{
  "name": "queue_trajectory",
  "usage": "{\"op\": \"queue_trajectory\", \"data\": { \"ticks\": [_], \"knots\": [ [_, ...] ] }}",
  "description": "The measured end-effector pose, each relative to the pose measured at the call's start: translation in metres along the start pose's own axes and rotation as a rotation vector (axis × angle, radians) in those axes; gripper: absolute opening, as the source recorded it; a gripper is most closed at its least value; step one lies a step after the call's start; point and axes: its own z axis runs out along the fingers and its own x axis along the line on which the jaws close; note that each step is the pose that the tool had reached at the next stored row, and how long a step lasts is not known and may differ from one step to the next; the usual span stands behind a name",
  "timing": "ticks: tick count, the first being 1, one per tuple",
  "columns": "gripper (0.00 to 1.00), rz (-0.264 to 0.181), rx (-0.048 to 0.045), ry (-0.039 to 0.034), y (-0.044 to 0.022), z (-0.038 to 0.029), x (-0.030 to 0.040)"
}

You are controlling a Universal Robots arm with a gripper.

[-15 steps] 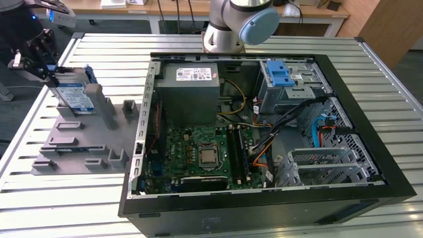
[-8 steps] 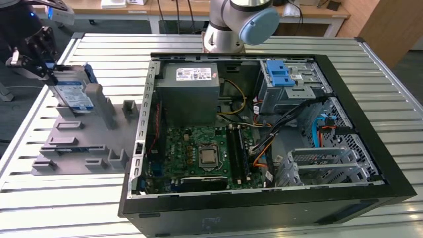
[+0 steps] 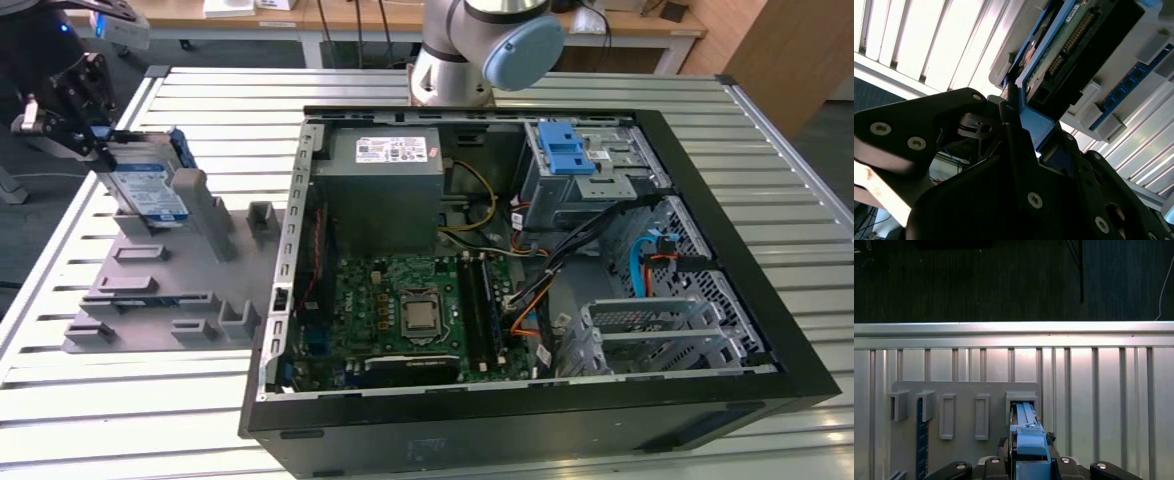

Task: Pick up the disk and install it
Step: 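Pick up the disk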

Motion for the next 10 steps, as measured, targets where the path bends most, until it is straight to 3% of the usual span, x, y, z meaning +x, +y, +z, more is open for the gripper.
{"op": "queue_trajectory", "data": {
  "ticks": [10],
  "knots": [
    [0.36,0.000,0.0002,-0.0001,0.0000,-0.0042,0.0000]
  ]
}}
